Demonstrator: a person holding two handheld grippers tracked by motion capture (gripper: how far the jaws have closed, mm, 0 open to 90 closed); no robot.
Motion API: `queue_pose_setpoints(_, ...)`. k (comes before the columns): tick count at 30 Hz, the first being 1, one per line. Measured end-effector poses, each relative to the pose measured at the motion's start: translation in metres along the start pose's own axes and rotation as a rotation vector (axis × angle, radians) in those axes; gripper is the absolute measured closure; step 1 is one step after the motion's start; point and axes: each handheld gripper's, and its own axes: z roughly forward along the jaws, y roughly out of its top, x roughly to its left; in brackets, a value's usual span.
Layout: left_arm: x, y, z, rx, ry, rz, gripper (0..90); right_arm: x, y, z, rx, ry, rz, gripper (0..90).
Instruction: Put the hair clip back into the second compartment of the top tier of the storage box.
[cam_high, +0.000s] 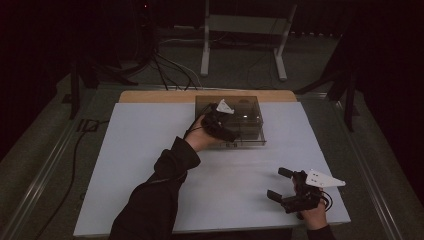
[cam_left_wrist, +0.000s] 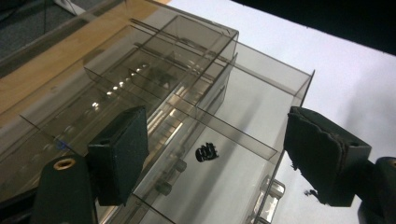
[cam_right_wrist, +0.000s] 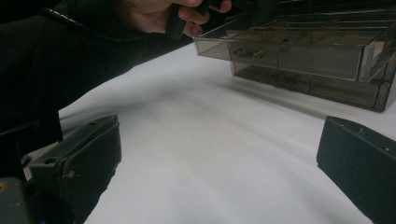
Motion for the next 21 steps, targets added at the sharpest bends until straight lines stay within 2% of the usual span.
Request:
queue_pose_setpoints(7,0.0,0.002,-0.007,-0.015,-0.012,-0.019,11.6,0.0,0.0,0.001,0.001,0.003,0.0,0.0)
queue_pose_setpoints(13,-0.002,0.003,-0.012,-0.015,-0.006,-0.021,4.3,-0.001,-0.001,0.001,0.001,0.007,0.006,0.0)
queue_pose_setpoints(16,-0.002,0.004,-0.016,-0.037,0.014,-0.022,2.0,-0.002,-0.002,0.001,0.0,0.008,0.009,0.0)
queue_pose_setpoints(18,-0.002,0.006,-0.019,-0.055,0.01,-0.034,1.3,-0.003,-0.002,0.0,0.001,0.008,0.012,0.0)
queue_pose_setpoints(21,-0.001,0.008,-0.023,-0.057,0.005,-0.037,0.4,-0.003,-0.002,0.0,0.0,0.011,0.01,0.0)
